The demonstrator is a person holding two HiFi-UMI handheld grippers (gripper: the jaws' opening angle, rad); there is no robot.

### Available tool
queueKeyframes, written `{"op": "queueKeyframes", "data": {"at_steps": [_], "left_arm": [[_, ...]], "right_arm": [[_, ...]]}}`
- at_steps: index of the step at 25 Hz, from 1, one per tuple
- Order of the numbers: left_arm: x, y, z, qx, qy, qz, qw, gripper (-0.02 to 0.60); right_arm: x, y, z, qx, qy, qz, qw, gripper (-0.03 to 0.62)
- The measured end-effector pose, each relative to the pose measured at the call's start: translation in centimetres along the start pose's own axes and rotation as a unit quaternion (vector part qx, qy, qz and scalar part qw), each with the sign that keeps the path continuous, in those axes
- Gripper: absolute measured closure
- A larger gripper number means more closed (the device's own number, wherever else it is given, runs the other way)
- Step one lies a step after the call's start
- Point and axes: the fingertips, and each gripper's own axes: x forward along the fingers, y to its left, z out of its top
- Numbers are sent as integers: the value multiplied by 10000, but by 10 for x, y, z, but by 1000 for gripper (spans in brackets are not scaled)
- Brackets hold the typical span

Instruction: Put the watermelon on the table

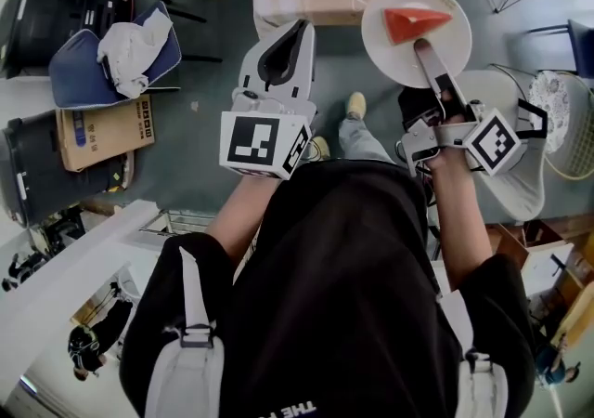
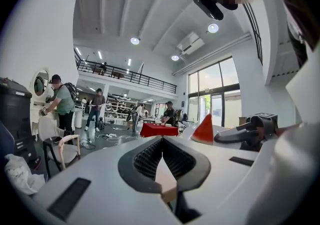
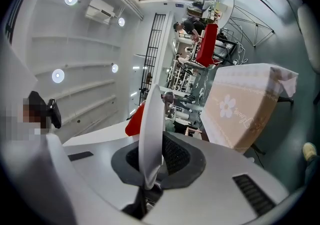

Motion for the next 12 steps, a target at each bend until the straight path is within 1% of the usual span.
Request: {"op": "queueKeyframes", "data": {"at_steps": [7,12], "left_arm": [[47,6,7,60,54,145,9999,569],[70,10,15,110,76,243,9996,569]], "right_arm": [[32,-15,36,65,180,34,9998,570],[50,-19,57,109,275,88,9995,569]]}}
